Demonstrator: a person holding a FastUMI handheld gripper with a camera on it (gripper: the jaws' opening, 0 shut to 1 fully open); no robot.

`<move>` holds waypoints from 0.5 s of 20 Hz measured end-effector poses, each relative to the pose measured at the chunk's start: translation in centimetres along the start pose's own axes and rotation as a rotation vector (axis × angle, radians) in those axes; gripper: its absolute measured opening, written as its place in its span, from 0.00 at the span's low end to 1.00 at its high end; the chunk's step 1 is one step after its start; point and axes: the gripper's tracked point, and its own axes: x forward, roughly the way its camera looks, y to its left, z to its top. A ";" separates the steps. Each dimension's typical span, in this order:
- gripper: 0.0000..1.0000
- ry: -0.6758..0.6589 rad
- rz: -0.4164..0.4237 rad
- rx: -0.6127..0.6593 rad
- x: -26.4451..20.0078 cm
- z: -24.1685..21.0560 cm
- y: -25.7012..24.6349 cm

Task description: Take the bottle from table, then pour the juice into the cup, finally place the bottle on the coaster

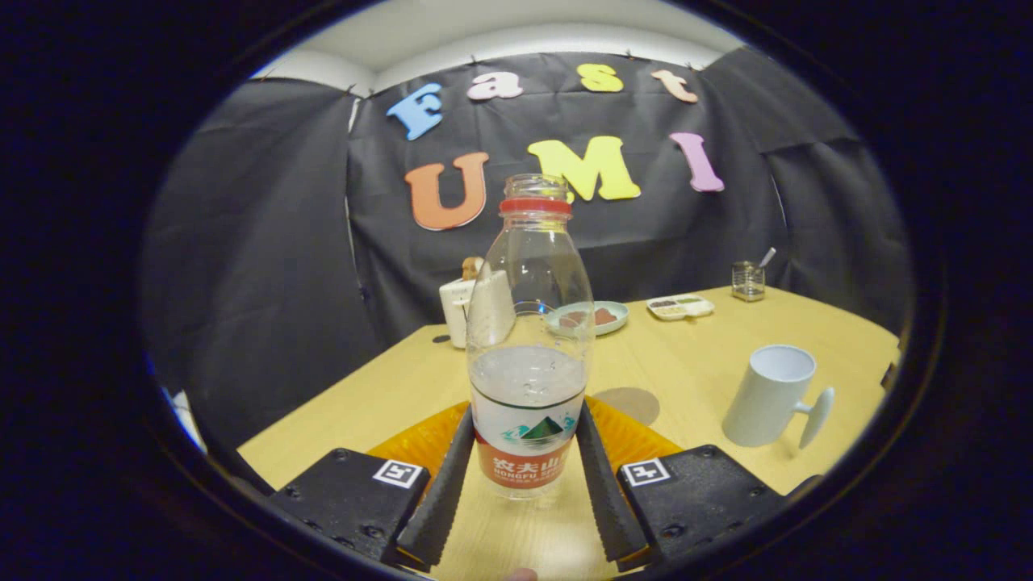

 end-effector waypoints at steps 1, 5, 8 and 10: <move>0.75 0.007 -0.004 0.046 -0.1 0.4 -0.1; 0.74 0.060 0.005 0.263 0.0 1.3 0.0; 0.74 0.079 0.035 0.448 0.7 1.8 0.0; 0.74 0.092 0.040 0.552 1.1 1.7 -0.3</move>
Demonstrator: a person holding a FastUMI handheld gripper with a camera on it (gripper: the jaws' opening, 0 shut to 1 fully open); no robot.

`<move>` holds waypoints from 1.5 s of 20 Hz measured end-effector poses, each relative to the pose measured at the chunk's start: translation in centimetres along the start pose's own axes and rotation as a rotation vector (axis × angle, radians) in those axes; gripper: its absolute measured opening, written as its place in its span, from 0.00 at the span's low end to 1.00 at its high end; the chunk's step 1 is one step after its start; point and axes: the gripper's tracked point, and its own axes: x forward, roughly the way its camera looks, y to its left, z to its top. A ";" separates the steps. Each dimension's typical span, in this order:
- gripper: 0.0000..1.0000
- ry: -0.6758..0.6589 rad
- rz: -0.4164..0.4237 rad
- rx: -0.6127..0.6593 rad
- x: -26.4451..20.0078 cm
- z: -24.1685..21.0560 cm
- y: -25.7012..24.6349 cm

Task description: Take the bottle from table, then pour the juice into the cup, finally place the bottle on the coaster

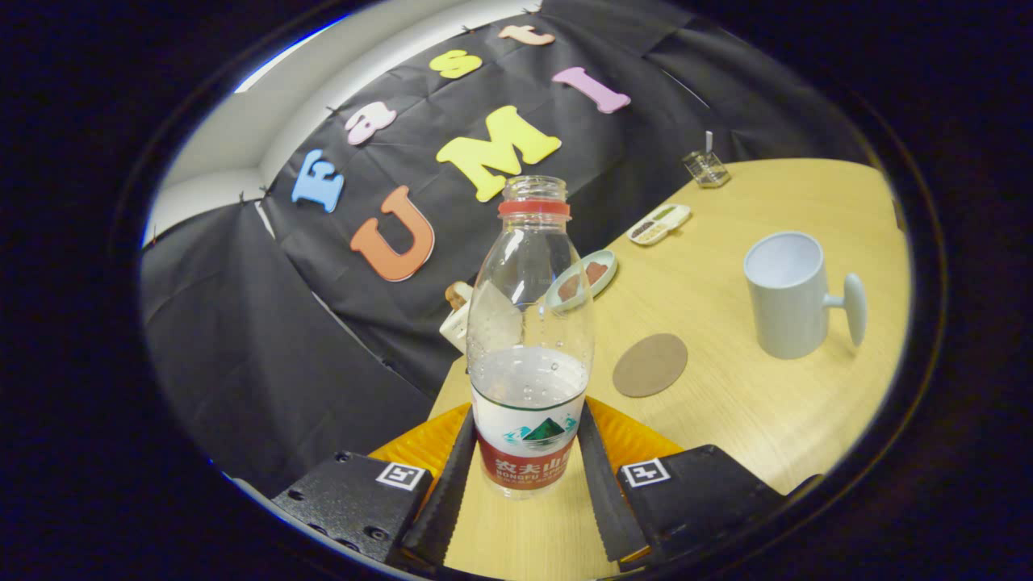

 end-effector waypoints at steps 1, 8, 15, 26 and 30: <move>0.74 -0.002 0.008 0.068 -0.2 0.3 -0.2; 0.73 -0.040 0.053 0.437 1.1 2.8 -1.0; 0.73 -0.034 0.070 0.658 1.9 4.3 0.0; 0.73 -0.063 0.096 0.885 2.4 5.4 -0.1; 0.73 -0.082 0.105 0.931 2.3 6.2 -0.5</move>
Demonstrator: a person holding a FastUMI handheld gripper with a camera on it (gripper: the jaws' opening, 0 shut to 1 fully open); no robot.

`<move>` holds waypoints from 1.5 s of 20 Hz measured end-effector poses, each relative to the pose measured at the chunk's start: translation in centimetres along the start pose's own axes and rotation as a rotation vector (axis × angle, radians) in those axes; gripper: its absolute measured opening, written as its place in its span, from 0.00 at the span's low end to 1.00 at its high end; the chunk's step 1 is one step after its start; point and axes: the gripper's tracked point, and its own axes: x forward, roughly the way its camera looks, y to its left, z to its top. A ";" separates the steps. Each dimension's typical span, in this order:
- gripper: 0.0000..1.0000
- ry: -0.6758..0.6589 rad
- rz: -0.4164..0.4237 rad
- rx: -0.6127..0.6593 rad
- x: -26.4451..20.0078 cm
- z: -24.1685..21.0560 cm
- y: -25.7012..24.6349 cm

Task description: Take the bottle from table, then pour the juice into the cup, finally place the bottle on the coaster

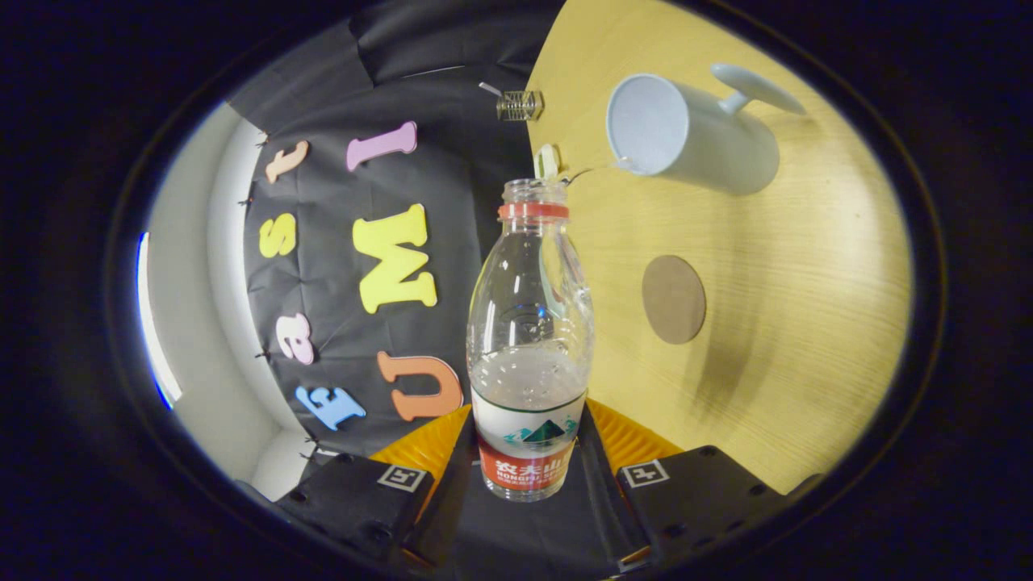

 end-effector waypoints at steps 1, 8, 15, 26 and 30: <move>0.73 -0.002 0.006 0.014 0.0 0.2 0.2; 0.73 0.002 0.001 0.032 0.2 0.0 0.3; 0.73 -0.005 0.013 0.046 -0.1 0.1 0.8; 0.73 -0.014 0.046 0.093 0.1 0.4 1.5; 0.73 -0.016 0.056 0.111 0.1 0.6 1.8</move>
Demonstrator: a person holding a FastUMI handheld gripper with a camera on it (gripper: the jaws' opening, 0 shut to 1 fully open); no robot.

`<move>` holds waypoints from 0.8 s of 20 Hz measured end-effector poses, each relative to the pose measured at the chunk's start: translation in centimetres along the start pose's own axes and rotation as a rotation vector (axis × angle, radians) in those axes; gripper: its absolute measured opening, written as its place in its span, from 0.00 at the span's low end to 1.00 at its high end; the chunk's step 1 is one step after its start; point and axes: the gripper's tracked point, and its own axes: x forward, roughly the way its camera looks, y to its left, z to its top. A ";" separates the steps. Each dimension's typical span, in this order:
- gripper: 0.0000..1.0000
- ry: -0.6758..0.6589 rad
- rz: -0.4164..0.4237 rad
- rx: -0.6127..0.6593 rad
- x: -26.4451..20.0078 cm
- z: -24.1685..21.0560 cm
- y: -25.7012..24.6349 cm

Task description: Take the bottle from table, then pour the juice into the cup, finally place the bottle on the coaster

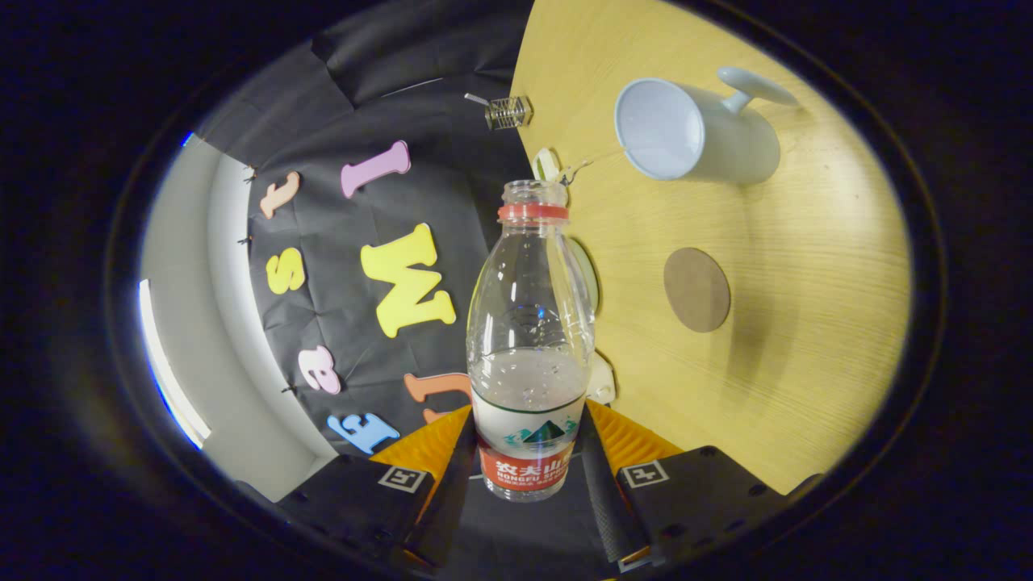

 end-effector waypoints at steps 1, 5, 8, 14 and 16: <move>0.73 -0.002 0.003 0.005 -0.1 0.1 0.1; 0.73 -0.008 0.001 0.020 0.0 0.1 0.2; 0.73 -0.004 0.003 0.037 0.0 0.1 0.3; 0.73 -0.002 0.000 0.067 0.0 0.3 0.5; 0.73 -0.003 -0.003 0.084 0.0 0.4 0.5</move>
